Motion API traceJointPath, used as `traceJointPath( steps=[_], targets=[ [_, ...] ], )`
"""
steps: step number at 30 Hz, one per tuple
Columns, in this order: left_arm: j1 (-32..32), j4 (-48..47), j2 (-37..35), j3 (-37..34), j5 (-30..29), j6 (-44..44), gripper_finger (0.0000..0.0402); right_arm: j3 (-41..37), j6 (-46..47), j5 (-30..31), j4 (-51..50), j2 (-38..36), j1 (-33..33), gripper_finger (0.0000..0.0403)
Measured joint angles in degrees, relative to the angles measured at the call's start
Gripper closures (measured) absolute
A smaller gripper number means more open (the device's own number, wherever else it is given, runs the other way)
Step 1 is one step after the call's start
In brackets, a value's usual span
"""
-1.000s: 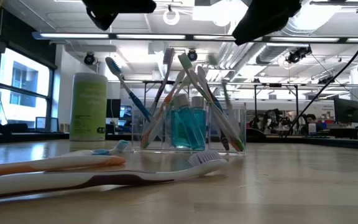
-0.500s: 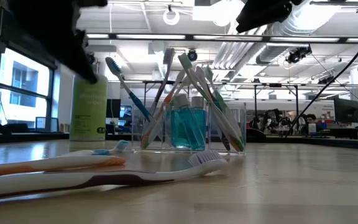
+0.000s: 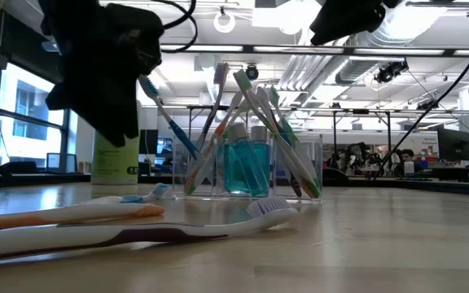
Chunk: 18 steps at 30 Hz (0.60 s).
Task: Pick & Place toothbrushing station
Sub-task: Put the blue toothbrush into the transparent organizer
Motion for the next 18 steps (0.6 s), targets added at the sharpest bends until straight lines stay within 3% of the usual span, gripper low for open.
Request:
traceJointPath(
  steps=[10, 18],
  targets=[
    [-0.24, 6.06, 6.65, 0.09, 2.26, -8.05, 0.0266, 0.00, -0.06, -1.32, -0.27, 1.99, 0.00, 0.0210],
    [1.85, 7.72, 10.51, 0.07, 4.34, -8.74, 0.0266, 0.00, 0.85, -1.58, -0.13, 2.17, 0.20, 0.0210]
  ],
)
